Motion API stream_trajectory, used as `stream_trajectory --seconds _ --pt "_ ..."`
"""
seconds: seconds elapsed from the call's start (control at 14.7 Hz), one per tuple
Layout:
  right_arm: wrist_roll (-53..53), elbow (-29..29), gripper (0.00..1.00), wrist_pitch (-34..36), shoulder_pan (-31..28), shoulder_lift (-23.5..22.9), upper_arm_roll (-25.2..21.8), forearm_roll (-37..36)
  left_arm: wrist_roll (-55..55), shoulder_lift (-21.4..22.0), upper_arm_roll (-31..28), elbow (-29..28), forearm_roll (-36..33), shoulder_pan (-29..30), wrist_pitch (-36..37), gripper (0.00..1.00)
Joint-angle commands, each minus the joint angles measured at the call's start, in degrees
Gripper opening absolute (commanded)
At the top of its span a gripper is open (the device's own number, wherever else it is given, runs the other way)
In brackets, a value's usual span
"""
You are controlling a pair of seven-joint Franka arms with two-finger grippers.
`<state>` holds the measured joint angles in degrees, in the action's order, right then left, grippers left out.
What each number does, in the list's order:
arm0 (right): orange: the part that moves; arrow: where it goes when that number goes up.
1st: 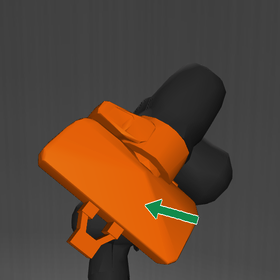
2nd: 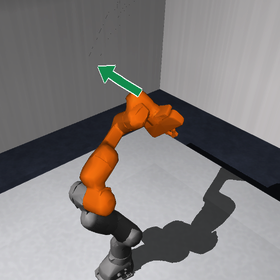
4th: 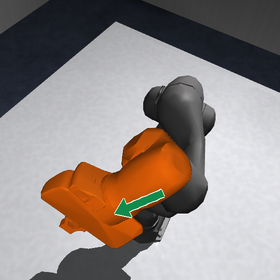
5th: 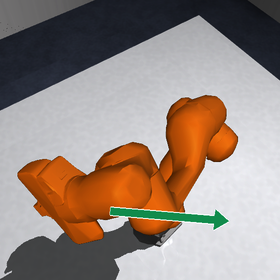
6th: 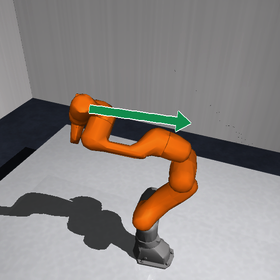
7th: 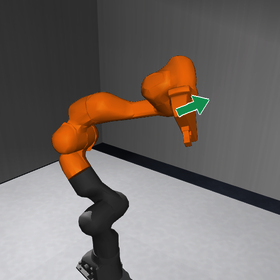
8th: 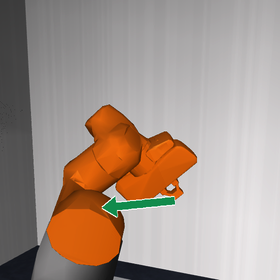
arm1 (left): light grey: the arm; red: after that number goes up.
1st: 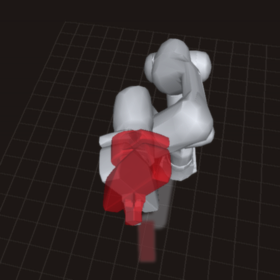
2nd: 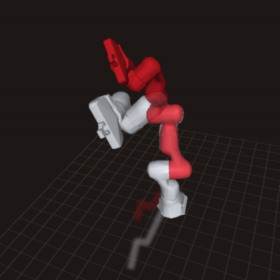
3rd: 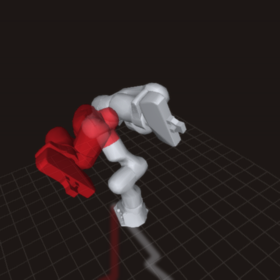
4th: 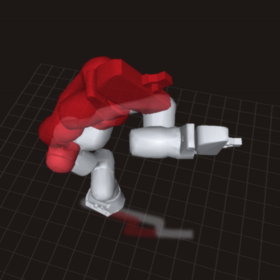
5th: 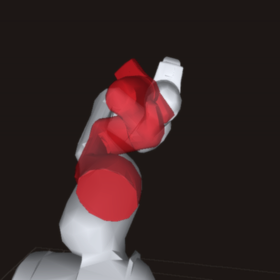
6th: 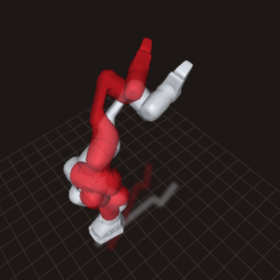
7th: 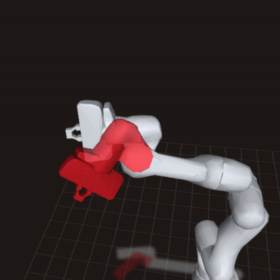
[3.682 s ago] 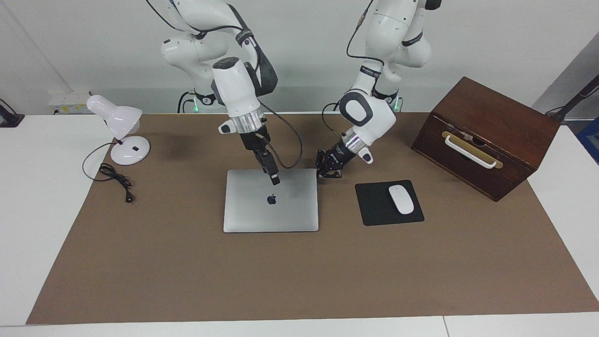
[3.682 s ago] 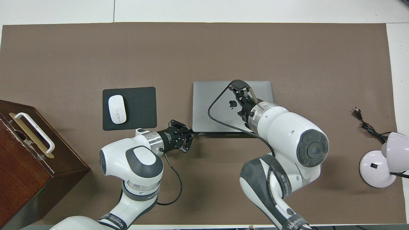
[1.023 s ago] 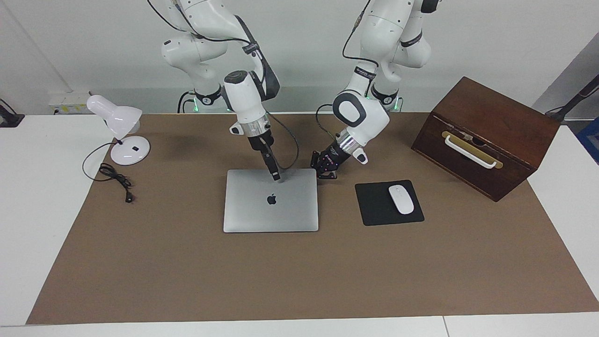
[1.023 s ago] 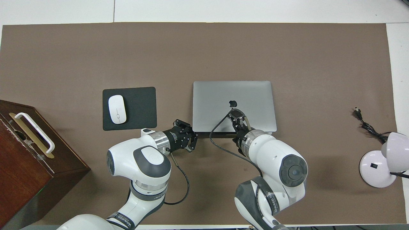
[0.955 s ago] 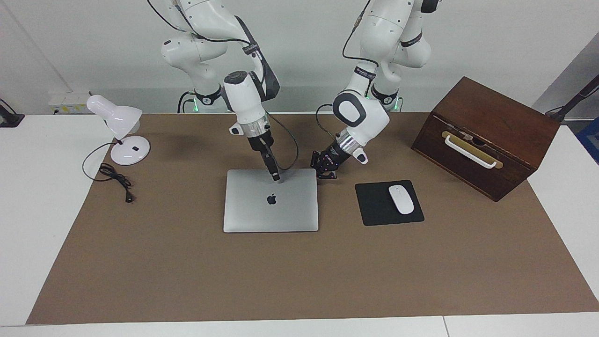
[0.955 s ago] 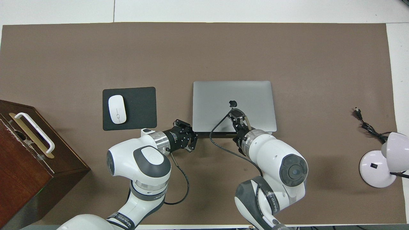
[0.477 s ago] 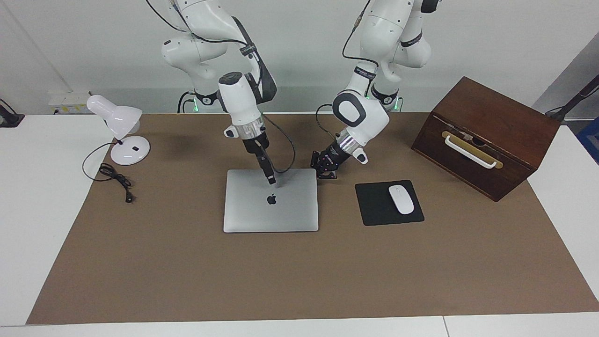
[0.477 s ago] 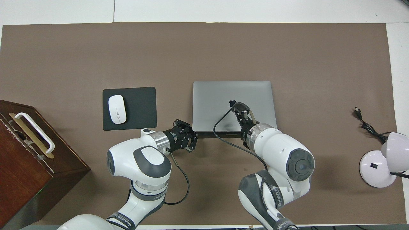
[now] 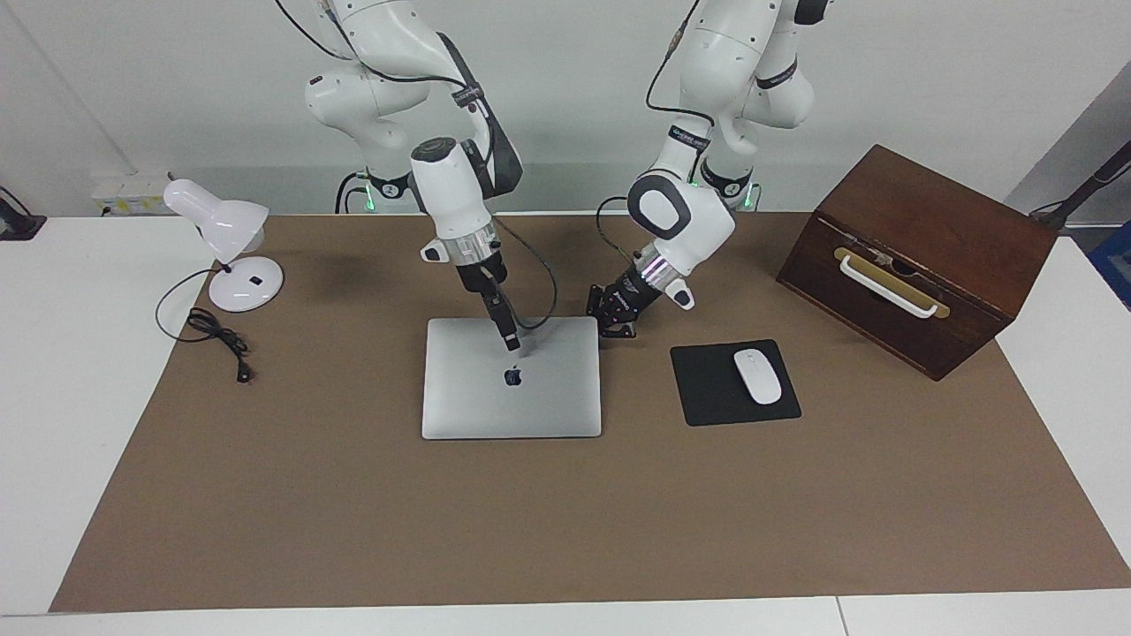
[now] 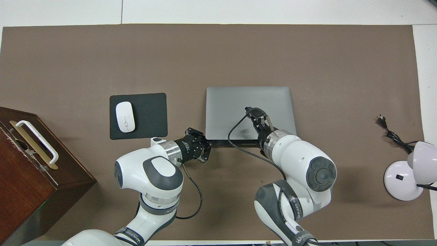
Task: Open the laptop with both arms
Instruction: 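Lift the laptop lid upward with the right gripper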
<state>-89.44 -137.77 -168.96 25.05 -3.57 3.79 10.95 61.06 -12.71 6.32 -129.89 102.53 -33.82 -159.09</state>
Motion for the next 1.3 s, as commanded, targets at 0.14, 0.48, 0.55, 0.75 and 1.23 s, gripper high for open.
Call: stream_trajectory --seconds 0.14,0.48,0.55,0.75,1.23 --pt "2.7 4.9 1.00 -1.0 -0.6 -2.8 -0.4 1.2 -1.6 -3.2 -0.5 1.4 1.5 -1.9 -1.9 0.00" --pt "3.3 6.9 1.00 -0.8 -0.8 -3.6 -1.1 1.2 -1.6 -3.2 -0.5 1.3 1.5 -2.2 -2.4 0.00" --pt "3.5 7.2 1.00 -0.8 -1.0 -4.0 -1.0 1.2 -1.6 -3.2 -0.5 1.4 1.5 -2.2 -2.4 0.00" --pt "3.8 8.7 1.00 -0.3 -1.1 -4.4 -1.1 1.2 -1.6 -3.2 -0.5 1.4 1.5 -2.2 -2.4 0.00" --pt "8.3 14.5 1.00 8.7 -1.9 -4.3 -3.2 1.2 -1.7 -3.2 -0.5 1.4 1.5 -2.2 -2.4 0.00"
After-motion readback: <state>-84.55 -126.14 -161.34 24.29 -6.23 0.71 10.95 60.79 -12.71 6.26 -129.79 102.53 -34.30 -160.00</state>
